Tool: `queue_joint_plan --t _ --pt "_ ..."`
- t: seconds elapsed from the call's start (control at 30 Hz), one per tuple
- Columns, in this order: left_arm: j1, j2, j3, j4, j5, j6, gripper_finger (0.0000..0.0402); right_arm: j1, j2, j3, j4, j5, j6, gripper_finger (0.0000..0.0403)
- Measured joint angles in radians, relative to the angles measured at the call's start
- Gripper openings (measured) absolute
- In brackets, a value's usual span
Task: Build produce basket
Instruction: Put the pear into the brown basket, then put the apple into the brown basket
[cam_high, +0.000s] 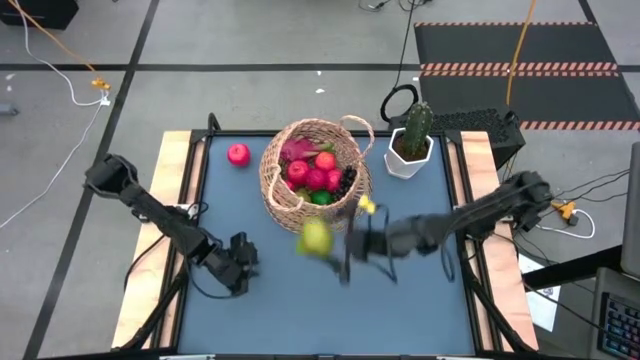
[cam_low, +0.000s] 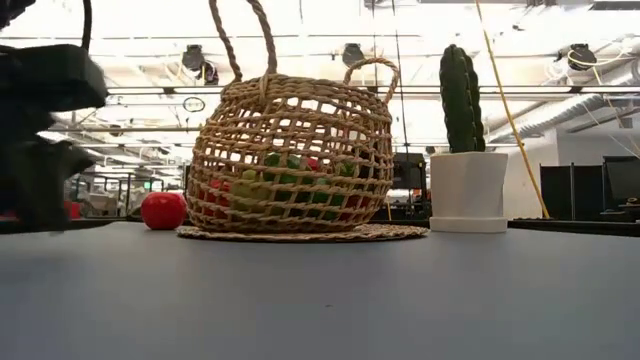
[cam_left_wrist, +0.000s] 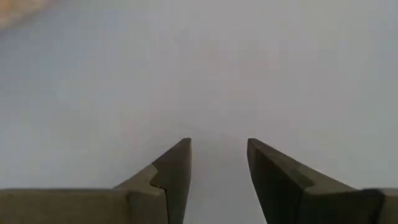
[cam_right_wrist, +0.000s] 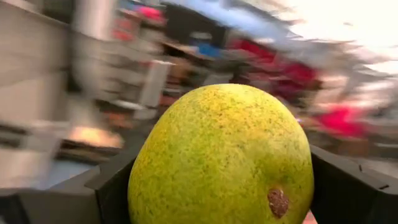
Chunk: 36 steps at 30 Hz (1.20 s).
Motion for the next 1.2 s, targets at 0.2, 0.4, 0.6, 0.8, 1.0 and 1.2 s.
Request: queue_joint_plan --t 0.2,0.4,0.6,0.8,1.0,1.2 --pt "0.137 -0.079 0.0 -0.273 -0.257 -0.139 0.0187 -0.231 -0.037 -0.002 -0.016 0.064 -0.151 0.0348" --pt "0.28 -0.151 0.0 -0.559 -0.405 -0.196 0.0259 -0.482 0.06 -0.003 -0.049 0.059 -0.038 0.0369" --pt "0.389 -0.159 -0.015 -0.566 -0.446 -0.138 0.033 -0.643 0.106 -0.003 -0.045 -0.076 0.102 0.0385" --pt "0.536 -0.163 -0.019 -0.55 -0.456 -0.06 0.037 -0.725 0.113 -0.003 -0.075 -0.276 0.165 0.0387" --pt "0.706 -0.163 -0.019 -0.541 -0.448 0.033 0.0383 -0.743 0.113 -0.003 0.01 -0.335 0.098 0.0388" --pt "0.888 -0.163 -0.019 -0.456 -0.358 0.219 0.0375 -0.75 0.115 -0.002 0.153 -0.335 -0.028 0.0388"
